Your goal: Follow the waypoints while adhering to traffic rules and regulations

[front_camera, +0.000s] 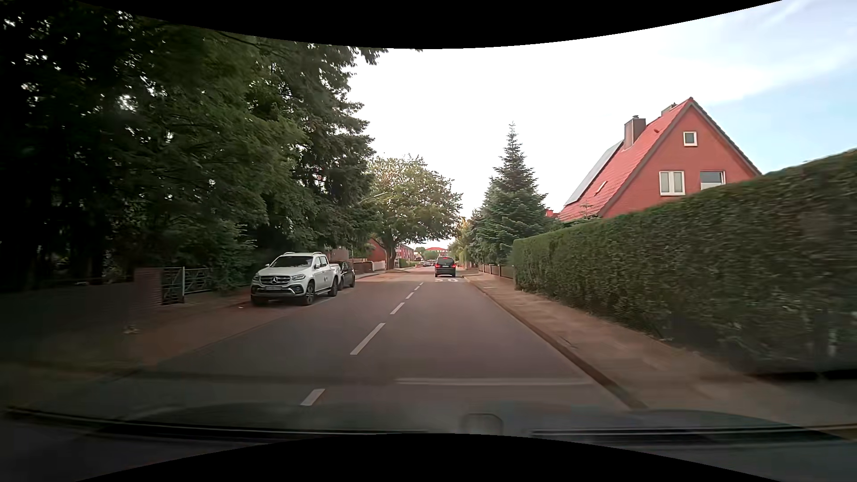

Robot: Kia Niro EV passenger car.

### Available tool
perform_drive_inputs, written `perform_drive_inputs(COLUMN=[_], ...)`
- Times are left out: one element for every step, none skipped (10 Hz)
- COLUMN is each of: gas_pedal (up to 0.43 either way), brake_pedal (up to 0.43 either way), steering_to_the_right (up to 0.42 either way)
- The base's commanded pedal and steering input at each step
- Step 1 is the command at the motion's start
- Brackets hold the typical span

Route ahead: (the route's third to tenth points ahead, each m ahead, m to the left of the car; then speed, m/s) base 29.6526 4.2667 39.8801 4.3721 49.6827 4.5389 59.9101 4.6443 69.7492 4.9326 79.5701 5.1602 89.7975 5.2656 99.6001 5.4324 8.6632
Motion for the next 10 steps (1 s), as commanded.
perform_drive_inputs(gas_pedal=[0.000, 0.000, 0.000, 0.000, 0.000, 0.000, 0.000, 0.000, 0.000, 0.000], brake_pedal=[0.006, 0.018, 0.067, 0.122, 0.134, 0.159, 0.165, 0.171, 0.171, 0.171], steering_to_the_right=[-0.003, -0.003, -0.005, -0.005, -0.005, -0.005, -0.005, -0.005, -0.006, -0.005])
